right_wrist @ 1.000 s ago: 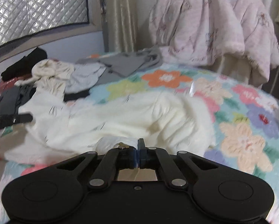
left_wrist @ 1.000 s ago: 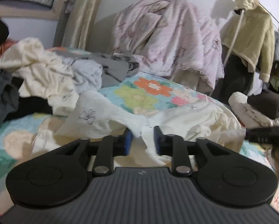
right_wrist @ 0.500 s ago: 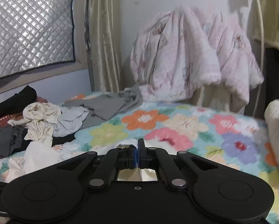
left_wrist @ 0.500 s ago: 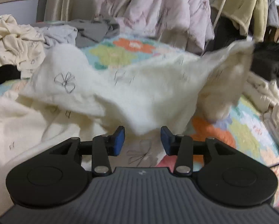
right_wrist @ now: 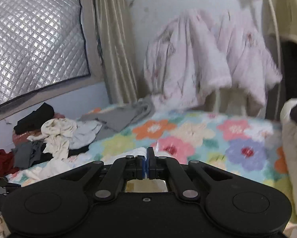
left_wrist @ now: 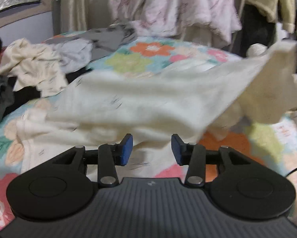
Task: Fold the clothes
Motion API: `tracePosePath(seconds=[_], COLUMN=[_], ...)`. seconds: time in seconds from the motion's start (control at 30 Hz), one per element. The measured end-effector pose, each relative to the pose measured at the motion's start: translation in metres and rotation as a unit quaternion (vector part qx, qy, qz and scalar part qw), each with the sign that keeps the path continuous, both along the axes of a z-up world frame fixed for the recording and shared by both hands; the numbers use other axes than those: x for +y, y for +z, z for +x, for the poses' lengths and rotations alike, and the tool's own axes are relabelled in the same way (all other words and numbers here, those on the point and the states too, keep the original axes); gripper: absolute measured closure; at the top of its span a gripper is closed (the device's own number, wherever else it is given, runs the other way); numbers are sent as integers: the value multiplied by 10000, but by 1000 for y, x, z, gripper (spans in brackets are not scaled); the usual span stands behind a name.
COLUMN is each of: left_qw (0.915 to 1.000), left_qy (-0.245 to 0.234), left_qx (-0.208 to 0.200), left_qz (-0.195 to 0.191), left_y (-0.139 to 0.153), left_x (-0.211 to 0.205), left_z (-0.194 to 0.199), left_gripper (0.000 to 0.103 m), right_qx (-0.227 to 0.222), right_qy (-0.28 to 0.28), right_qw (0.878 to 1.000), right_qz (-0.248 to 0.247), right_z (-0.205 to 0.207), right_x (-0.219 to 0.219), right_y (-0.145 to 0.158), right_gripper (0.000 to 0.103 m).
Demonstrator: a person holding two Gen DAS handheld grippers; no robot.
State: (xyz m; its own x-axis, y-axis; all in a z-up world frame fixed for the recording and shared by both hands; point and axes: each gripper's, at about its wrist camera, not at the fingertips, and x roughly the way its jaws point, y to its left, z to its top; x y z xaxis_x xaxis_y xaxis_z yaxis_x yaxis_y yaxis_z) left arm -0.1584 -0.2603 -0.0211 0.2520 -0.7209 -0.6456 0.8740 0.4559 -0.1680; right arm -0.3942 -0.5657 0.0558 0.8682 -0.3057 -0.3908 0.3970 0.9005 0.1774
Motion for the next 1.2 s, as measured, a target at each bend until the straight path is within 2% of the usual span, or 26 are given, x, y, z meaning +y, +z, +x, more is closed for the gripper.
tracePosePath(seconds=[0.03, 0.1, 0.17, 0.3, 0.37, 0.43, 0.53, 0.6, 0.67, 0.77, 0.8, 0.9, 0.93, 0.97, 1.03, 1.13, 1.2], left_qw=[9995, 9954, 9922, 9919, 9911, 9925, 9978, 9974, 9963, 9951, 9960, 9984, 9982, 9978, 9976, 9988, 9950], left_qy=[-266, -750, -966, -916, -931, -822, -478, -349, -288, -110, -14, 59, 66, 79, 126, 470, 812], left_qx=[69, -124, -334, -734, -898, -901, -433, -579, -788, -975, -877, -506, -549, -624, -647, 98, 561], left_qz=[163, 584, 709, 493, 306, 125, -181, -247, -179, 118, 175, 229, 231, 231, 197, 51, -128], left_y=[7, 28, 54, 80, 77, 69, 52, 42, 31, 10, 5, -8, -9, -10, -12, -19, -22], left_x=[-2, -6, -3, -6, -14, -23, -42, -55, -68, -87, -88, -82, -78, -73, -64, -47, -35], left_z=[-3, -9, -13, -18, -25, -35, -42, -48, -53, -54, -52, -49, -52, -55, -61, -56, -50], left_gripper=[53, 53, 53, 46, 45, 44, 42, 41, 34, 33, 33, 33, 33, 33, 33, 33, 33], right_qx=[-75, -202, -98, -149, -240, -340, -482, -538, -309, 483, 737, 1100, 1191, 1285, 1528, 2004, 2197], right_qy=[22, 183, 325, 461, 491, 483, 441, 485, 791, 1225, 1326, 1621, 1739, 1857, 2107, 2351, 2666], right_qw=[9999, 9996, 9994, 9988, 9984, 9980, 9968, 9963, 9961, 9913, 9884, 9795, 9760, 9721, 9639, 9502, 9382], right_qz=[92, 98, -48, -118, -120, -235, -461, -457, -244, -21, 57, 461, 554, 631, 561, 413, 194], right_z=[-1, -5, -6, -12, -14, -15, -24, -35, -39, -34, -33, -33, -31, -29, -20, -2, 3], right_x=[-3, -3, 2, 4, -1, -8, -19, -33, -48, -60, -61, -65, -65, -65, -60, -50, -38], right_y=[0, 1, 2, 6, 12, 22, 42, 57, 63, 49, 40, 12, 4, -4, -17, -27, -27], right_gripper=[102, 102, 102, 102, 102, 102, 102, 102, 102, 99, 97, 91, 84, 73, 63, 61, 59])
